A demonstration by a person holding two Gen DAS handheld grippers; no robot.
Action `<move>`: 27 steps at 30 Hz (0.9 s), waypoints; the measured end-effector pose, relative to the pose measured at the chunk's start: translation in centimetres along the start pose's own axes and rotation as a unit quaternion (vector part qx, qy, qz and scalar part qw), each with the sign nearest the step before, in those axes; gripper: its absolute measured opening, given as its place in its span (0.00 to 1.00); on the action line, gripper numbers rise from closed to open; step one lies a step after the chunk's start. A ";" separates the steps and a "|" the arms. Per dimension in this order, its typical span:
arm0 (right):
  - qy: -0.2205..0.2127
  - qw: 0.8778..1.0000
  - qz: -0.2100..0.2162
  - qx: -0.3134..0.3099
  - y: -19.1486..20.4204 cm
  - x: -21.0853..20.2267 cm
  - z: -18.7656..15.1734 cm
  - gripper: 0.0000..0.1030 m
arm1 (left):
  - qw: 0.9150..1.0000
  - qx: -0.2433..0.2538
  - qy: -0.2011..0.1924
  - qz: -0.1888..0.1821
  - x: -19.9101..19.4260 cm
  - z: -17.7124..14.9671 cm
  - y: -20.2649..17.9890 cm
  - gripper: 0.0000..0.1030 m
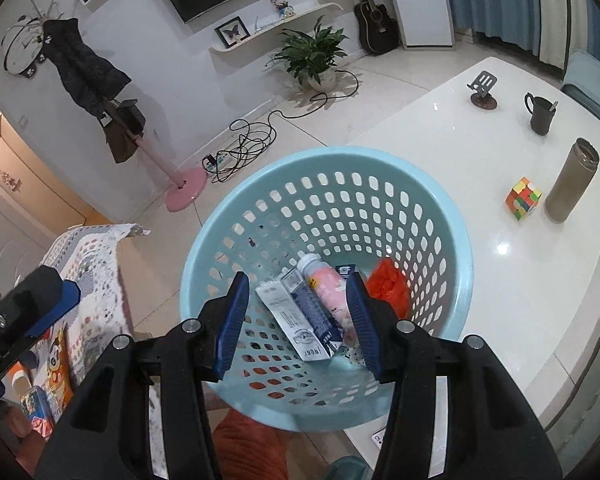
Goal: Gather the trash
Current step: 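Carry the bottle and blue carton over the basket and release both, then grasp the orange snack bag with the right tool while the left tool grasps the red card box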
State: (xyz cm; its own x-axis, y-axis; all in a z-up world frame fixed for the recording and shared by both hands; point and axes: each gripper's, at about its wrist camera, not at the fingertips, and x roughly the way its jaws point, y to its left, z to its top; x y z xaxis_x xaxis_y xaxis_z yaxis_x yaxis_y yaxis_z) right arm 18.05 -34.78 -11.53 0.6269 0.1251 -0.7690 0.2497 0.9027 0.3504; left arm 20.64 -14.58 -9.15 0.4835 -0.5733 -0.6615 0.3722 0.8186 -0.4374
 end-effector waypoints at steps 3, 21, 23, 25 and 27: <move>-0.009 1.000 0.010 -0.015 1.2 -1.3 -0.3 0.46 | 1.000 -0.002 -0.012 0.002 -1.6 -0.1 0.2 0.53; -0.056 0.967 0.107 -0.226 18.8 -7.8 -7.1 0.52 | 0.979 -0.043 -0.138 0.146 -20.8 -5.9 6.1 0.54; -0.046 0.963 0.109 -0.244 20.2 -6.9 -8.4 0.52 | 0.973 -0.059 -0.136 0.174 -22.0 -7.2 7.7 0.55; -0.033 0.959 0.109 -0.259 21.3 -5.7 -9.4 0.53 | 0.969 -0.074 -0.129 0.197 -22.7 -8.4 9.2 0.55; -0.015 0.957 0.101 -0.271 22.1 -4.1 -10.5 0.53 | 0.968 -0.082 -0.121 0.205 -23.0 -9.5 10.5 0.55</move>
State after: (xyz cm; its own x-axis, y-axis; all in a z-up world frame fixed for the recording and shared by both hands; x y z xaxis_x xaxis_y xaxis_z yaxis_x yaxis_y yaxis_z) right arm 13.24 -10.98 -6.19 0.6444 0.3153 -0.6967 -0.2929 0.9433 0.1560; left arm 5.96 7.52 -4.31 0.7428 -0.1750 -0.6462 -0.0112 0.9619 -0.2733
